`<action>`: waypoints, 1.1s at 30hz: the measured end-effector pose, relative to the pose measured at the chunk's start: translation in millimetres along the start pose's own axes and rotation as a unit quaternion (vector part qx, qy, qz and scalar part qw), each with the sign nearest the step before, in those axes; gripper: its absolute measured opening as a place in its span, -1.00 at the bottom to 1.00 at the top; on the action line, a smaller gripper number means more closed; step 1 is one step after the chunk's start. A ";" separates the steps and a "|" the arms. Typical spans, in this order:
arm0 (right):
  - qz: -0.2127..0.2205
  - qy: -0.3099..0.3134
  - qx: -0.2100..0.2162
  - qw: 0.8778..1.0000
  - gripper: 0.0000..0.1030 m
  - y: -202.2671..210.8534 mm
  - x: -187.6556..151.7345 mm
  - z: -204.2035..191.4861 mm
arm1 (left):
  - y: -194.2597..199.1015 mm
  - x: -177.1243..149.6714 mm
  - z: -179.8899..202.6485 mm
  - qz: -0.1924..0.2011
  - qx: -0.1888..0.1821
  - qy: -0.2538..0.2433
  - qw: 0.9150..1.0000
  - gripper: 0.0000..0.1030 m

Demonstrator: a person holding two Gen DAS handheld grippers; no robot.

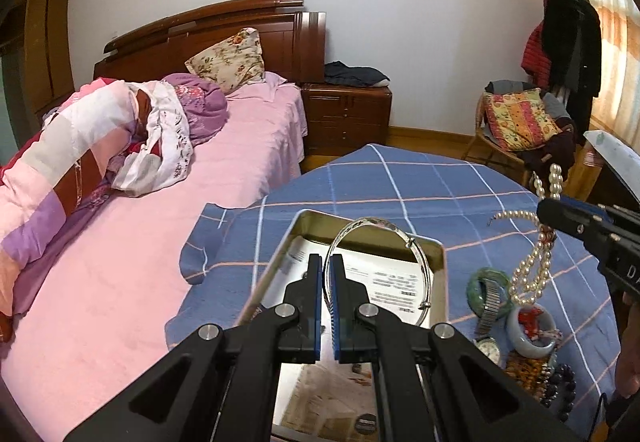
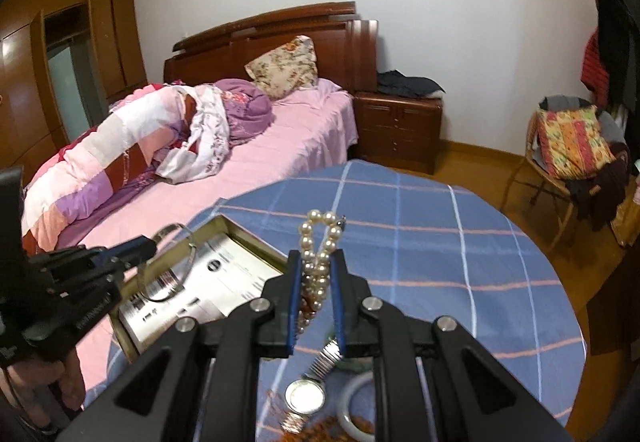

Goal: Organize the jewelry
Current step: 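Carry the silver bangle and pearl necklace over the tin with both grippers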

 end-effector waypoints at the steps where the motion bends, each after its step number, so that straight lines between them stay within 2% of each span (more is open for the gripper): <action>1: 0.001 0.003 0.004 1.000 -0.69 -1.9 3.0 -3.9 | -0.9 1.3 -2.0 0.000 0.001 0.000 1.000 -0.96; 12: -0.001 0.031 0.033 0.999 -0.69 -26.2 14.3 -42.4 | -20.0 6.3 -18.4 -0.016 0.011 0.012 1.000 -0.96; 33: -0.053 0.029 0.043 0.997 -0.69 -73.0 0.9 -48.7 | -53.4 4.1 -23.8 -0.063 0.014 0.011 0.998 -0.96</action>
Point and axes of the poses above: each gripper's, at about its wrist camera, not at the fingertips, and y roughly against the way its jaws point, z to its right, x to its top, the point moved 2 cm from there along -y, roughly the way its jaws point, and after that the axes turned 7 degrees about -z, right-handed, at the moved point
